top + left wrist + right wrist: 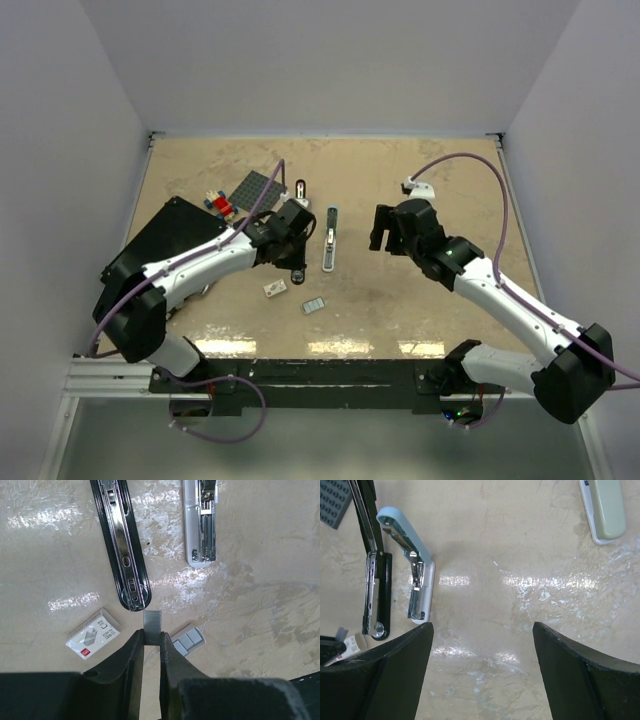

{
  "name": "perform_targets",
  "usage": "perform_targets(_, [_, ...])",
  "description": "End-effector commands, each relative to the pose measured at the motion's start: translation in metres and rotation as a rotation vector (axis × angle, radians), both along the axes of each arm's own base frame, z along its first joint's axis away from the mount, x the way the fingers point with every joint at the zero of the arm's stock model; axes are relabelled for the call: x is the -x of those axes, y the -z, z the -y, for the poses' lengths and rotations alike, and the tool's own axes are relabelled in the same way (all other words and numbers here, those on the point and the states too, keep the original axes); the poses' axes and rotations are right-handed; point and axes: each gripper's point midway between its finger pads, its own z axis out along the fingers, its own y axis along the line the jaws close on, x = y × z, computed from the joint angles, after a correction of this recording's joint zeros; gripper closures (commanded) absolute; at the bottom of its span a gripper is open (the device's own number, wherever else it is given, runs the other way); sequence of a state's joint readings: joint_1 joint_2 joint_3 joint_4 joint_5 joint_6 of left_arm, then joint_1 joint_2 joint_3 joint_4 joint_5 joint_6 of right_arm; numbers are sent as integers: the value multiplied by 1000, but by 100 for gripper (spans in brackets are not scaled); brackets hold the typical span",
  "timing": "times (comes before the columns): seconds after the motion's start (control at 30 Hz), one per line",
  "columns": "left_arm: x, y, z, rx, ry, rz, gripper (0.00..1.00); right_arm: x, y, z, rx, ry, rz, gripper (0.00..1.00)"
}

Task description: Load the staples into the stapler

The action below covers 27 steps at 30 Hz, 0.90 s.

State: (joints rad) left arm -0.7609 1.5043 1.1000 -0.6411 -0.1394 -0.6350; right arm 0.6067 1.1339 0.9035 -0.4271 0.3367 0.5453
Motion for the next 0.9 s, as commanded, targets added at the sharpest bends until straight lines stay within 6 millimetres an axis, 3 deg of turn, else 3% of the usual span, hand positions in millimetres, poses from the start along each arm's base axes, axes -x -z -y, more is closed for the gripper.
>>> perform_targets(0.0, [-5,-7,5,9,-22,-89,85,-3,-3,2,88,-102,34,14])
perform_targets(0.27, [-19,0,4,-71,-32,-158,85,7,0,2,67,-149,65,14])
perform_targets(0.47, [-22,14,-2,-154,-30,-206,86,14,-1,0,32,-167,73,14])
perform_targets(0.87, [-29,22,-4,-224,-14,-241,87,18,-1,-2,16,-189,74,14])
